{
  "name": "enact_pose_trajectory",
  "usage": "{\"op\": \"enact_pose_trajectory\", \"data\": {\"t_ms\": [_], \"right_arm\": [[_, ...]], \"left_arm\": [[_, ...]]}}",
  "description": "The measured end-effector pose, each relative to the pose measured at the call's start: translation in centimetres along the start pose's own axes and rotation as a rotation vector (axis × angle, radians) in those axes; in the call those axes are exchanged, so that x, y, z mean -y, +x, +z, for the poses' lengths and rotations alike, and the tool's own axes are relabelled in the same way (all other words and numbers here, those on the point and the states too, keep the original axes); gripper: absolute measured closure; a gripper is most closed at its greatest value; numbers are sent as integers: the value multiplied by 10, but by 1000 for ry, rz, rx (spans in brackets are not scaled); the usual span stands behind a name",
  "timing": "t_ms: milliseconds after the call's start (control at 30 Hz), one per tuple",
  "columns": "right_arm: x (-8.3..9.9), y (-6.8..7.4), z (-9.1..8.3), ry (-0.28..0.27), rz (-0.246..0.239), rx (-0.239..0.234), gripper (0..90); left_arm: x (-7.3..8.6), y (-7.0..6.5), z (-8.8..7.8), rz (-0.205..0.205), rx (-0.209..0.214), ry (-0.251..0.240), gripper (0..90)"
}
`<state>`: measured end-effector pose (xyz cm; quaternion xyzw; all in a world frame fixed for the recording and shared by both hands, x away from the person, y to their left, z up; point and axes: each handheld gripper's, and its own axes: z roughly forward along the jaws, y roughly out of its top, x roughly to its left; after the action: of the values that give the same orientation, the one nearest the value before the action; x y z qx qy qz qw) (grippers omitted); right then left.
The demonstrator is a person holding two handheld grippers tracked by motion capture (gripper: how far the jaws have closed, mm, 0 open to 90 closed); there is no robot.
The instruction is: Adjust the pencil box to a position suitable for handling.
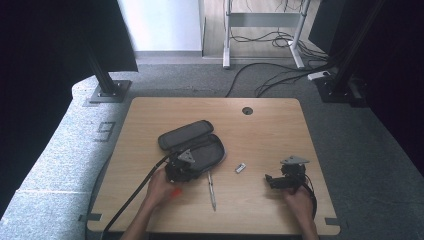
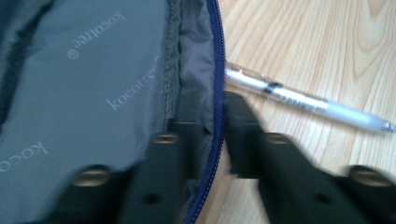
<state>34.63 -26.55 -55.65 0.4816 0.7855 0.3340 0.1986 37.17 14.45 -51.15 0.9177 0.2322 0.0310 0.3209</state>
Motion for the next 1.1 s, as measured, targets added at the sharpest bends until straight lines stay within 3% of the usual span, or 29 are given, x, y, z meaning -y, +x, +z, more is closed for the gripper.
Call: {"op": "enact_pose_trajectory", "data": {"t_ms": [67,100,167,300,467,567,633,667,700,833,967,1033,1067,1100], "right_arm": [[0,0,0,0,0,0,0],[0,0,0,0,0,0,0],[0,0,0,0,0,0,0],[0,0,0,0,0,0,0],[0,0,0,0,0,0,0],[0,0,0,0,0,0,0],[0,0,0,0,0,0,0],[0,0,0,0,0,0,0],[0,0,0,0,0,0,0],[0,0,0,0,0,0,0],[0,0,0,0,0,0,0],[0,0,0,0,0,0,0],[0,0,0,0,0,0,0],[0,0,0,0,1,0,0]], "left_arm": [[0,-1,-2,-5,-24,-19,663],[-1,-2,-7,-9,-56,-37,522],[-1,-2,-11,-10,-75,-50,501],[2,-3,-30,-39,-124,-84,330],[13,0,-45,-63,-169,-75,226],[26,6,-54,-108,-190,-69,186],[40,11,-61,-162,-219,-91,137],[40,11,-61,-162,-219,-91,139],[55,16,-68,-194,-239,-112,137],[73,21,-74,-220,-274,-114,111],[98,27,-81,-286,-293,-132,65],[114,30,-80,-307,-345,-111,0],[114,30,-80,-307,-345,-111,0],[124,32,-78,-318,-361,-87,0]]}}
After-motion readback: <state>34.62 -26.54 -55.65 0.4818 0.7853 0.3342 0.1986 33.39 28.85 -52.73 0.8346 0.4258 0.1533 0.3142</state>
